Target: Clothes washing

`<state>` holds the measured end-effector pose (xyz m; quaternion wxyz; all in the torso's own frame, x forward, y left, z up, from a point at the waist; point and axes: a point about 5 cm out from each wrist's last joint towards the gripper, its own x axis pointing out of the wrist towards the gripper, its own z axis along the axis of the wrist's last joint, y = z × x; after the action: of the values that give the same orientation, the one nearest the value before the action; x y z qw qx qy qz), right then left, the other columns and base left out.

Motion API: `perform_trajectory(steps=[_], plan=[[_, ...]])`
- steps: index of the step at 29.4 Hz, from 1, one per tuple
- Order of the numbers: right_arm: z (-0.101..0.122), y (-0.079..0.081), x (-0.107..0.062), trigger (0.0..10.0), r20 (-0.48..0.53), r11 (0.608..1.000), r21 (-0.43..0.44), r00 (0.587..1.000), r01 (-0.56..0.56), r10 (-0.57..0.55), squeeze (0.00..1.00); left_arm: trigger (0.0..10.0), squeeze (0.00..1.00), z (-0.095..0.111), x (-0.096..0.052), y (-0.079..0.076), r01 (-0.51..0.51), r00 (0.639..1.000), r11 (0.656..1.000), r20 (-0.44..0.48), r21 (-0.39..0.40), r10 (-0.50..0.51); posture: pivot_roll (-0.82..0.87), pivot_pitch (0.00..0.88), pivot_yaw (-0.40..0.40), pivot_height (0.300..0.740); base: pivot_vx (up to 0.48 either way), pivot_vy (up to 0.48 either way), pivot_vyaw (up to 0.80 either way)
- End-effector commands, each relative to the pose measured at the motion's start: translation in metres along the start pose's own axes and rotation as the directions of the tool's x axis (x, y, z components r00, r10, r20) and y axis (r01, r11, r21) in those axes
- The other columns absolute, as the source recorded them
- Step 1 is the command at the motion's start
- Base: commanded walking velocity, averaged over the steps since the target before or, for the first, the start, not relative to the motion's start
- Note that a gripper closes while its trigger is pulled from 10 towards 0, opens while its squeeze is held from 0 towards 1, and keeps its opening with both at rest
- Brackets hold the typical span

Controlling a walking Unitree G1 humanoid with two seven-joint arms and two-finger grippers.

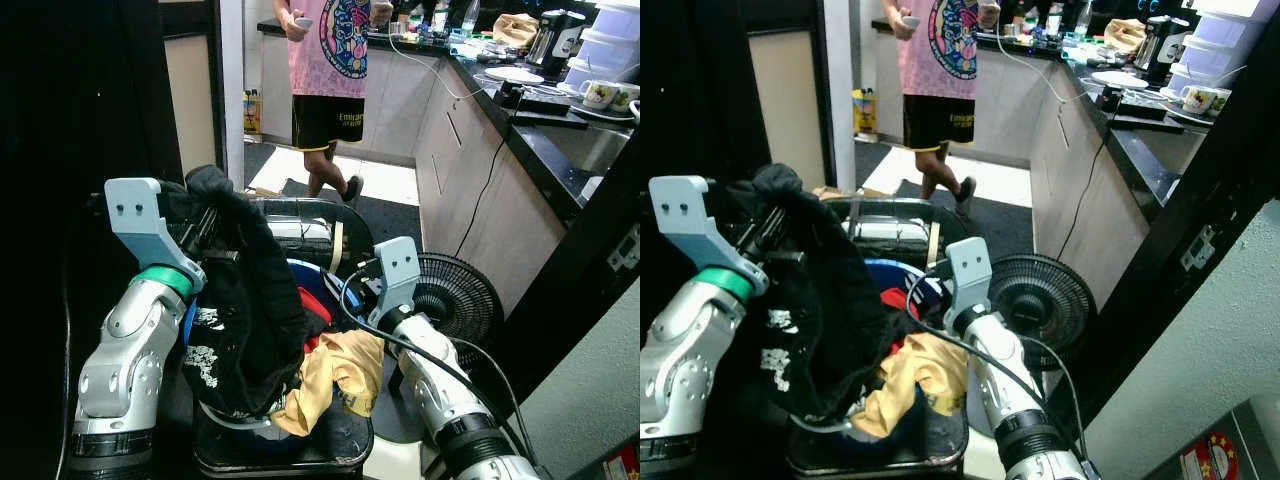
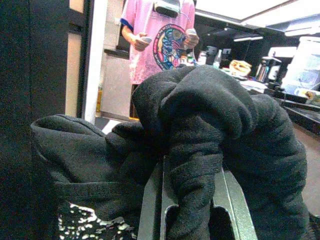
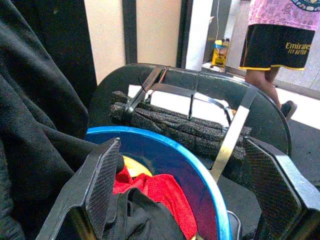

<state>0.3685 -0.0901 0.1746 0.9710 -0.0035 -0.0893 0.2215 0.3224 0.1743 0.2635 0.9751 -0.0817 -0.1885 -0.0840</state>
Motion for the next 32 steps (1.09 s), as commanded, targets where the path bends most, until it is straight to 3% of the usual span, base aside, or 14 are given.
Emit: perform_trajectory(steps=[1,2,5,6,8,9,11,12,13,15,19,23,32], plan=[[0.002,-0.004,0.0,10.0,0.006,1.0,0.007,1.0,0.009,-0.009,0.0,10.0,0.0,0.009,0.0,-0.005,0.007,0.998,1.0,0.064,0.013,-0.008,-0.02,0.0,-0.066,0.74,0.0,0.0,0.0],[0.002,-0.004,0.0,10.0,0.006,1.0,0.007,1.0,0.009,-0.009,0.0,10.0,0.0,0.009,0.0,-0.005,0.007,0.998,1.0,0.064,0.013,-0.008,-0.02,0.0,-0.066,0.74,0.0,0.0,0.0],[0.011,-0.005,0.002,10.0,0.045,0.999,0.036,0.999,0.021,-0.023,0.0,10.0,0.0,0.039,0.007,-0.006,0.008,0.977,0.999,0.215,0.038,-0.016,-0.01,0.0,-0.07,0.74,0.0,0.0,0.0],[0.011,-0.005,0.002,10.0,0.045,0.999,0.036,0.999,0.021,-0.023,0.0,10.0,0.0,0.039,0.007,-0.006,0.008,0.977,0.999,0.215,0.038,-0.016,-0.01,0.0,-0.07,0.74,0.0,0.0,0.0],[0.035,-0.007,0.007,10.0,0.13,0.998,0.052,0.991,0.024,-0.03,0.0,10.0,0.0,0.08,0.016,-0.01,0.032,0.925,0.999,0.378,0.037,-0.044,-0.02,0.0,-0.063,0.74,0.0,0.0,0.0],[0.04,-0.008,0.008,10.0,0.149,0.998,0.053,0.988,0.024,-0.032,0.0,10.0,0.0,0.089,0.017,-0.012,0.041,0.908,0.998,0.414,0.043,-0.055,-0.02,0.0,-0.063,0.74,0.0,0.0,0.0],[0.04,-0.008,0.008,10.0,0.149,0.998,0.053,0.988,0.024,-0.032,0.0,10.0,0.0,0.089,0.017,-0.012,0.041,0.908,0.998,0.414,0.043,-0.055,-0.02,0.0,-0.063,0.74,0.0,0.0,0.0],[0.058,-0.011,0.012,10.0,0.203,0.997,0.066,0.978,0.03,-0.043,0.0,10.0,0.0,0.119,0.019,-0.018,0.067,0.85,0.995,0.519,0.067,-0.092,-0.02,0.0,-0.059,0.74,0.0,0.0,0.0],[0.058,-0.011,0.012,10.0,0.203,0.997,0.066,0.978,0.03,-0.043,0.0,10.0,0.0,0.119,0.019,-0.018,0.067,0.85,0.995,0.519,0.067,-0.092,-0.02,0.0,-0.059,0.74,0.0,0.0,0.0],[0.067,-0.013,0.014,10.0,0.229,0.997,0.072,0.972,0.032,-0.048,0.0,10.0,0.0,0.137,0.019,-0.023,0.092,0.809,0.993,0.576,0.08,-0.122,-0.02,0.0,-0.059,0.74,0.0,0.0,0.0],[0.07,-0.012,0.014,10.0,0.238,0.997,0.069,0.97,0.028,-0.043,0.0,10.0,0.0,0.138,0.019,-0.023,0.094,0.809,0.991,0.573,0.096,-0.132,-0.02,0.0,-0.06,0.74,0.0,0.0,0.0],[0.07,-0.009,0.014,10.0,0.233,0.997,0.075,0.972,0.014,-0.032,0.0,10.0,0.0,0.126,0.021,-0.016,0.073,0.847,0.994,0.521,0.085,-0.107,-0.01,0.0,-0.063,0.74,0.0,0.0,0.0],[0.075,-0.007,0.016,10.0,0.23,0.995,0.096,0.973,0.0,-0.022,0.0,10.0,0.0,0.117,0.02,-0.008,0.035,0.874,0.995,0.479,0.097,-0.077,-0.01,0.0,-0.069,0.74,0.0,0.0,-0.8]])
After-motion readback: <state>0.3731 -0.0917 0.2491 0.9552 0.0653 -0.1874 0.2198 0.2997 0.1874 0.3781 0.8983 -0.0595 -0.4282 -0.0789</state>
